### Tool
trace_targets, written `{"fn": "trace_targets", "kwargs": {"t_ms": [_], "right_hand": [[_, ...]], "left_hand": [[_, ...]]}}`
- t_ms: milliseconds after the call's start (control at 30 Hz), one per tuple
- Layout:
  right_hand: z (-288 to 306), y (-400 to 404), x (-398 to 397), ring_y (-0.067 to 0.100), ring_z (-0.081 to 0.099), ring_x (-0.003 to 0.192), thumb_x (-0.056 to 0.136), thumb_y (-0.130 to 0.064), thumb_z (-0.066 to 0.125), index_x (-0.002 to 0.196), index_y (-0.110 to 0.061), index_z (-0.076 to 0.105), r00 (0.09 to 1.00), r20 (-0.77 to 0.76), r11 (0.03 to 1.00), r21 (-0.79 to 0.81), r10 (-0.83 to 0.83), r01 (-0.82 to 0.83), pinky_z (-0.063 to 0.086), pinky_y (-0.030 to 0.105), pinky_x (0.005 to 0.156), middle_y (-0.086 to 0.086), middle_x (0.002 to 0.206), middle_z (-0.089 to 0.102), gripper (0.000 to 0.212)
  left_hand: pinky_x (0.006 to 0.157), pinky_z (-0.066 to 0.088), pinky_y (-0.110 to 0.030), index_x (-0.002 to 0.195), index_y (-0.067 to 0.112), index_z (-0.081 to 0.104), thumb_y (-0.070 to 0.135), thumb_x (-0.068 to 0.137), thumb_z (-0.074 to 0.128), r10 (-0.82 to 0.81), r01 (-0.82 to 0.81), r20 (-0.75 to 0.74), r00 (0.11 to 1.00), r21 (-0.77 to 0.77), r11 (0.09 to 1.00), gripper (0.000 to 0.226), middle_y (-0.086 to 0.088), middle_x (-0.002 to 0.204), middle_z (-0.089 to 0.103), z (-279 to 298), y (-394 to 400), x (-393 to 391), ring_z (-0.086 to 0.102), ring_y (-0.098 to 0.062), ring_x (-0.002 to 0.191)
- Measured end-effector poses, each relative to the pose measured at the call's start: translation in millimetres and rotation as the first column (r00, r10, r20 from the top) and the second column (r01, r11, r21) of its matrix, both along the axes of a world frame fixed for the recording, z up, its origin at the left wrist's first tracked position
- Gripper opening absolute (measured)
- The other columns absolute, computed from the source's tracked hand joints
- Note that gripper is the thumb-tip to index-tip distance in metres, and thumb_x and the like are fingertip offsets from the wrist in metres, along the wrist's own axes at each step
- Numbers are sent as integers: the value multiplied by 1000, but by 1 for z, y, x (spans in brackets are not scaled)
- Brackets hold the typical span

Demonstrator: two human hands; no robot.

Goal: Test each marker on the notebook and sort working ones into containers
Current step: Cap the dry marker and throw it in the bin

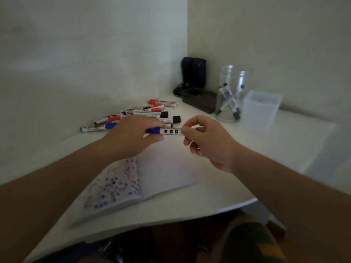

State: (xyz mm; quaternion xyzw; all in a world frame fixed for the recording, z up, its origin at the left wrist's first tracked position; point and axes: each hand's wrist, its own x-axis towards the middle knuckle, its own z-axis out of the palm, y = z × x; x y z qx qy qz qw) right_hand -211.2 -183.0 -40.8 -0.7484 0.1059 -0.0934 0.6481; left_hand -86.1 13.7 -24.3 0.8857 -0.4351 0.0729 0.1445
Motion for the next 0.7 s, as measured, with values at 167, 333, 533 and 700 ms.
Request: {"fn": "trace_targets", "kwargs": {"t_ms": [167, 333, 533, 700], "right_hand": [[6, -65, -134, 22, 61, 60, 100, -16, 67, 100, -13, 67, 954, 208, 977, 35, -214, 211, 48, 29, 55, 7, 74, 72, 3], [-47, -129, -270, 21, 56, 51, 97, -15, 65, 84, -20, 70, 825, 166, 816, 344, -539, 464, 45, 27, 48, 9, 63, 64, 15], [-189, -159, -394, 22, 57, 58, 97, -18, 63, 98, -10, 68, 657, -260, 491, 488, -707, 722, 43, 34, 58, 11, 74, 65, 9], [-338, -157, -431, 27, 59, 56, 106, -16, 58, 113, -3, 67, 457, -616, 245, 400, -641, 883, 42, 32, 52, 18, 85, 72, 17]], "left_hand": [[69, 35, -16, 123, 40, 65, 47, 95, 62, -200, 196, -89, 976, -53, 979, 29, 19, 90, 58, 16, -79, -118, 52, 4, 86], [73, 43, -8, 115, 50, 65, 45, 96, 63, -499, 408, -417, 760, -291, 865, 20, 23, 87, 66, -20, -164, -247, 62, 4, 85], [75, 57, -36, 117, 43, 67, 27, 98, 66, -263, 360, -885, 385, -119, 925, 24, 1, 86, 74, -152, -258, -329, 65, -8, 76], [79, 52, -31, 137, 21, 54, 10, 100, 57, 208, 321, -972, 111, 233, 918, 38, -14, 119, 68, -263, -289, -361, 65, -20, 94]]}}
